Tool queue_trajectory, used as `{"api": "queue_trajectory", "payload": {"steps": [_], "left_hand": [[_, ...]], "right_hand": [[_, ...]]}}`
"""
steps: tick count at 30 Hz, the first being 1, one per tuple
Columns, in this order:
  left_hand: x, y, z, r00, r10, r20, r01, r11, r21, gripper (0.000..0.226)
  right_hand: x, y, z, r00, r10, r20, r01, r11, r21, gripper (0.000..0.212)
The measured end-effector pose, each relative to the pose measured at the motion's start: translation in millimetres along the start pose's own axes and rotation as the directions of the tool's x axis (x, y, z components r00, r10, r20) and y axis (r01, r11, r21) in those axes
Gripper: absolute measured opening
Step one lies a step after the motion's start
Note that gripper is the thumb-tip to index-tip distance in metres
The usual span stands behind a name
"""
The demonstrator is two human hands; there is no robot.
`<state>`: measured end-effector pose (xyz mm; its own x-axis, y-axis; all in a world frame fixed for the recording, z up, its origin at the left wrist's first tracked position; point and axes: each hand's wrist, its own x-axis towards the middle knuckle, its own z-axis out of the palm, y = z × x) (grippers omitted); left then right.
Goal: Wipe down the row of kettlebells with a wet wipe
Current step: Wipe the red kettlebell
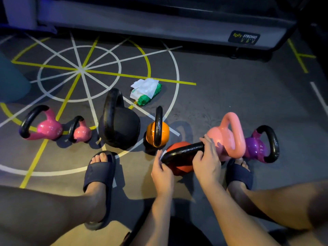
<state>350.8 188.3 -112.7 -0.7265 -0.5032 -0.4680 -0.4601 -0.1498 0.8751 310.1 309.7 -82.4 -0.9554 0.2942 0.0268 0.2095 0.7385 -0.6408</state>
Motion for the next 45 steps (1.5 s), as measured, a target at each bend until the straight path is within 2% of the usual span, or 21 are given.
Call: {"api": "queue_trajectory", "payload": {"steps": [2,4,7,9,11,14,15,16,18,20,23,26,28,30,33,35,37,39,40,43,45], "left_hand": [[17.4,-11.4,-5.7,0.983,-0.123,0.136,0.130,0.991,-0.044,0.047],[26.5,-10.0,-11.5,0.955,-0.176,0.237,0.190,0.981,-0.035,0.046],[22.3,3.8,-12.8,0.948,-0.261,0.182,0.286,0.950,-0.124,0.043],[11.4,10.1,-9.4,0.972,-0.230,0.046,0.235,0.957,-0.170,0.048],[-0.9,15.9,-6.7,0.990,-0.137,-0.023,0.131,0.977,-0.171,0.052],[-1.1,16.7,-6.4,1.000,0.025,-0.007,-0.025,0.999,-0.029,0.056],[4.3,10.6,-7.8,0.999,0.037,0.028,-0.037,0.999,0.025,0.054],[8.4,5.7,-9.8,0.997,0.011,0.082,-0.014,0.999,0.031,0.049],[18.3,-4.1,-18.2,0.965,-0.117,0.234,0.125,0.992,-0.018,0.037],[25.2,-6.8,-25.1,0.936,-0.164,0.311,0.176,0.984,-0.009,0.033],[22.3,7.2,-16.6,0.966,-0.149,0.210,0.167,0.983,-0.072,0.031],[0.0,18.8,-11.9,0.998,-0.027,0.062,0.026,0.999,0.019,0.046],[-9.3,23.3,-9.0,0.988,0.151,0.043,-0.155,0.976,0.150,0.050],[-11.1,30.7,-2.8,0.935,0.343,0.091,-0.355,0.895,0.269,0.046],[-5.5,32.5,3.7,0.792,0.562,0.238,-0.610,0.728,0.312,0.043],[1.2,22.9,0.2,0.752,0.602,0.268,-0.658,0.706,0.263,0.042],[0.2,19.1,-1.9,0.836,0.514,0.190,-0.546,0.814,0.198,0.041],[-5.3,22.5,0.0,0.939,0.331,0.091,-0.340,0.933,0.118,0.042],[-6.7,22.1,1.3,0.966,0.251,0.056,-0.255,0.964,0.075,0.042],[-4.7,21.3,2.4,0.995,0.094,-0.016,-0.095,0.993,-0.064,0.042],[-4.9,22.9,7.3,0.997,0.041,-0.065,-0.046,0.995,-0.084,0.040]], "right_hand": [[0.2,0.8,0.1,1.000,-0.007,-0.004,0.007,1.000,0.001,0.049],[-0.2,1.3,0.3,1.000,0.000,-0.011,0.000,1.000,0.012,0.049],[-0.4,1.0,2.4,1.000,0.011,-0.021,-0.011,1.000,0.006,0.050],[-0.7,-0.2,4.6,0.999,0.025,-0.035,-0.025,1.000,0.004,0.051],[-2.4,-2.7,6.8,0.998,0.026,-0.058,-0.025,1.000,0.008,0.051],[-2.6,-3.8,8.3,0.998,0.025,-0.065,-0.024,1.000,0.009,0.052],[-2.6,-3.2,7.7,0.998,0.033,-0.049,-0.033,0.999,0.006,0.052],[-2.4,-2.4,6.7,0.999,0.043,-0.034,-0.043,0.999,0.005,0.052],[-2.4,-0.5,5.9,0.998,0.055,-0.020,-0.055,0.998,0.010,0.052],[-3.3,1.3,5.7,0.999,0.043,-0.019,-0.042,0.999,0.019,0.052],[-0.1,1.4,5.0,0.999,0.042,-0.023,-0.042,0.999,0.019,0.052],[-1.4,-1.1,6.2,0.998,0.046,-0.046,-0.046,0.999,0.012,0.052],[-2.4,-4.5,8.7,0.996,0.043,-0.074,-0.042,0.999,0.016,0.052],[-3.7,-5.9,10.2,0.996,0.047,-0.078,-0.046,0.999,0.016,0.052],[-2.8,-6.0,7.5,0.997,0.057,-0.054,-0.057,0.998,0.003,0.050],[-2.8,-5.8,5.2,0.999,0.040,-0.036,-0.040,0.999,-0.006,0.049],[-2.1,-4.5,4.0,0.999,0.028,-0.020,-0.028,1.000,-0.003,0.049],[-2.2,-2.5,2.7,1.000,0.019,-0.021,-0.019,1.000,0.007,0.049],[-2.5,-1.7,2.2,1.000,0.014,-0.020,-0.014,1.000,0.008,0.049],[-2.9,0.0,0.3,1.000,0.000,-0.001,0.000,1.000,0.006,0.048],[-2.0,0.9,-0.9,1.000,-0.007,0.010,0.007,1.000,0.019,0.048]]}}
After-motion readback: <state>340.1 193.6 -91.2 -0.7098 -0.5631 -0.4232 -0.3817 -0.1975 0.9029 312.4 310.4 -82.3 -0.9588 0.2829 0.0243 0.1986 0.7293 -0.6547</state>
